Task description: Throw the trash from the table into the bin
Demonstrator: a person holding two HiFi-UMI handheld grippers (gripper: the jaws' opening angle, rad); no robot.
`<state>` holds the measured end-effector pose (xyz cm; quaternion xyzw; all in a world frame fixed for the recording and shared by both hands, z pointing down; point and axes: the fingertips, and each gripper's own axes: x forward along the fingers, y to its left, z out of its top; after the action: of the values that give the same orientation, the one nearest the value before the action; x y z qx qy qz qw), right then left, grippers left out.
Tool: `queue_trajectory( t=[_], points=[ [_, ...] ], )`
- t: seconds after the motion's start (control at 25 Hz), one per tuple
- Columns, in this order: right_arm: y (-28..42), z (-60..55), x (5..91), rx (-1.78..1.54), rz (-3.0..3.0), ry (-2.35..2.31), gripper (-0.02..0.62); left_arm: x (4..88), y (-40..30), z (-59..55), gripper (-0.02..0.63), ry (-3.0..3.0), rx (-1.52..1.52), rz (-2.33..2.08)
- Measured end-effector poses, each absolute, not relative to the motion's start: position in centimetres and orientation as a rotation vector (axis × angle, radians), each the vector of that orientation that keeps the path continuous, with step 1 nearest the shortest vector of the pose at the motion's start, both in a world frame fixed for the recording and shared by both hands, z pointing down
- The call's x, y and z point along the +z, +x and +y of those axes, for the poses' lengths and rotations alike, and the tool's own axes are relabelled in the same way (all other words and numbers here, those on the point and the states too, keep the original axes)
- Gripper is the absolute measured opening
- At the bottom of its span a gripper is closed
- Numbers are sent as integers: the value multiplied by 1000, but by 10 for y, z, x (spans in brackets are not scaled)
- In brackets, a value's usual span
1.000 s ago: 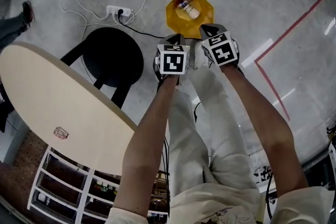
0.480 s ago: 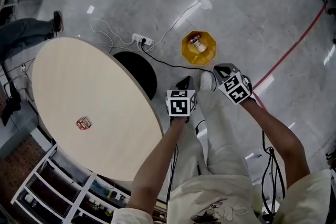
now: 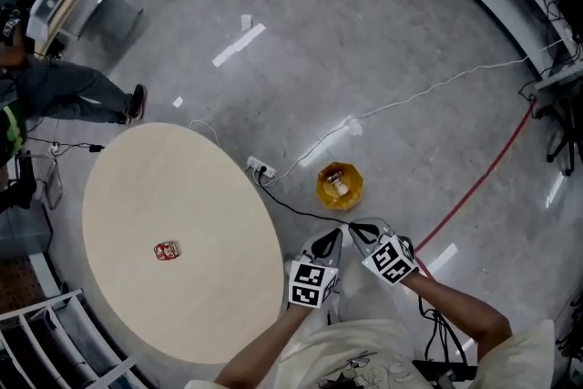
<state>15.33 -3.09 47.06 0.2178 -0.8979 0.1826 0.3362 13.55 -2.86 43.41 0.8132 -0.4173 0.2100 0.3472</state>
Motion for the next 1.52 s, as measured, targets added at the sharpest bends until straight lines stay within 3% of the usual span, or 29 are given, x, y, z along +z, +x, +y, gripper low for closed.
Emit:
queue_trajectory(
  t=[0.4, 0.84, 1.52],
  points=[
    [94, 48, 358, 528, -2464, 647, 6, 297, 57, 66, 8, 2171, 315, -1324],
    [4, 127, 334, 365, -2566, 543, 6, 292, -40, 167, 8, 1993, 97, -1556],
    [-57, 201, 291, 226, -2542, 516, 6, 252, -148, 238, 8, 1868, -119, -1638]
  ],
)
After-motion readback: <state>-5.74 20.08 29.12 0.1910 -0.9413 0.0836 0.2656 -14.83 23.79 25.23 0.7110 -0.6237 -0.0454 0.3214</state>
